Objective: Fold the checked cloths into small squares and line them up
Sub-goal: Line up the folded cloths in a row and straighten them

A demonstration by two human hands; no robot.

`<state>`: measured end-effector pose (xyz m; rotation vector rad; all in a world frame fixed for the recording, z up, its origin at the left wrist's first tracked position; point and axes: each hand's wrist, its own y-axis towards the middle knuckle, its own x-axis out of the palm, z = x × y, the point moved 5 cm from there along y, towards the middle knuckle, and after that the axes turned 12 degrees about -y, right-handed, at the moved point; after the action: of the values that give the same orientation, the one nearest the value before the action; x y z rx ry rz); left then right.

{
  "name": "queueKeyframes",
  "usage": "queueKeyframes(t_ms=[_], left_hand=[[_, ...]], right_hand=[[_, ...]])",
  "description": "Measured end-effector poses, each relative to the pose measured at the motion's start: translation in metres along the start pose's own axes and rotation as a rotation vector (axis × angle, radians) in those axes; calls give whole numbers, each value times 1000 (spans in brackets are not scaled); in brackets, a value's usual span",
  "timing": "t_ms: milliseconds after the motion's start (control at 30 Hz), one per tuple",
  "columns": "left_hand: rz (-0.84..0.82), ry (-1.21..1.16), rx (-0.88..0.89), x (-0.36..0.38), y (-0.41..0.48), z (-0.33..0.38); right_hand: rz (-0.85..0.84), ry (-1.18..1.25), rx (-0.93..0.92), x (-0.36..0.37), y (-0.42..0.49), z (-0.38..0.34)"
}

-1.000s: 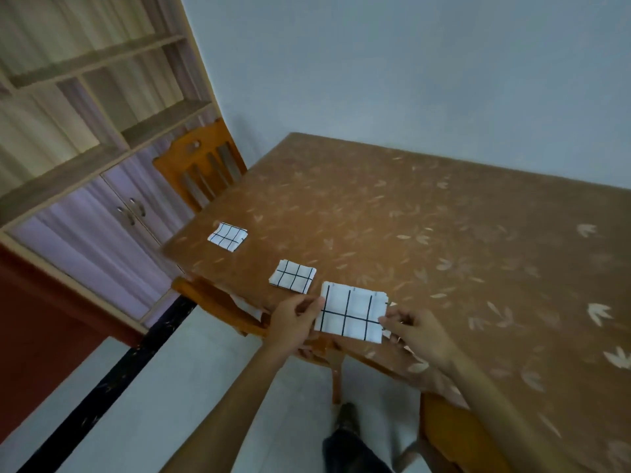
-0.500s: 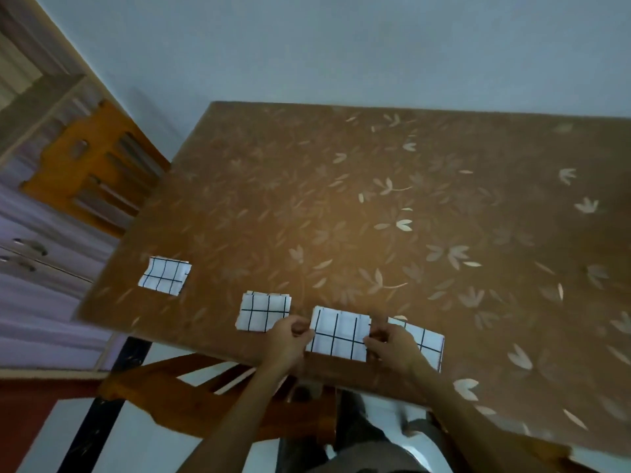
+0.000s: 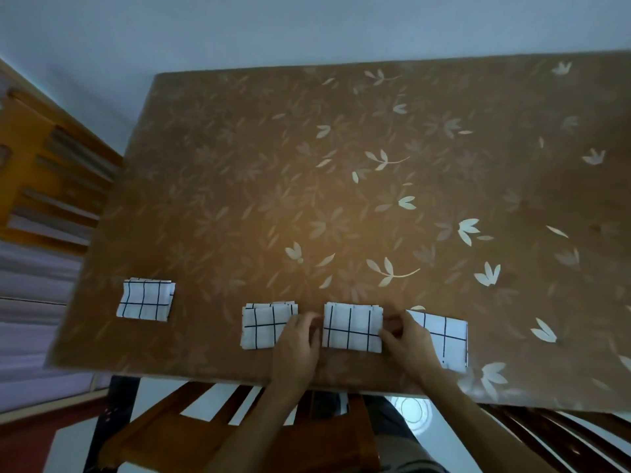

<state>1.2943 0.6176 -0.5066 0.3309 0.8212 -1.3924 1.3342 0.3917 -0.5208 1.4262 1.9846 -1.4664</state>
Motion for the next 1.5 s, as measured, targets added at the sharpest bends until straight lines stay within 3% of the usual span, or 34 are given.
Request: queueKeyframes(t_ms=[133,233,333,567,800,967,1067,1233,1367,1500], left_hand=[[82,213,127,-24,18,-20],[-21,369,138,-33,33,-43],[-51,359,136,-38,36,-53],[-100,-107,-38,-51,36,-73],[-167,-413,-91,-64,35,-75],[-117,-517,-111,-75,36,-70],[-138,-425,5,-78,38,-67],[-360,-73,309,-71,42,-47],[-309,32,434,-73,42,-42],[-256,14,444,-76,40,-38]], right_hand=[[138,23,-28,-6,-2,-18],[107,11,-96,-1,0,-44],[41,-7,-189,11,-2,-69],[-191,-17,-244,52,-9,-94],[-159,-149,-335,68,-12,-112],[-171,-133,-350,76,-13,-121],[-176,-144,-359,77,-14,-123],[-182,-161,-360,75,-17,-121],[-158,-57,-309,71,-19,-115],[-129,1,-281,66,-18,-116]])
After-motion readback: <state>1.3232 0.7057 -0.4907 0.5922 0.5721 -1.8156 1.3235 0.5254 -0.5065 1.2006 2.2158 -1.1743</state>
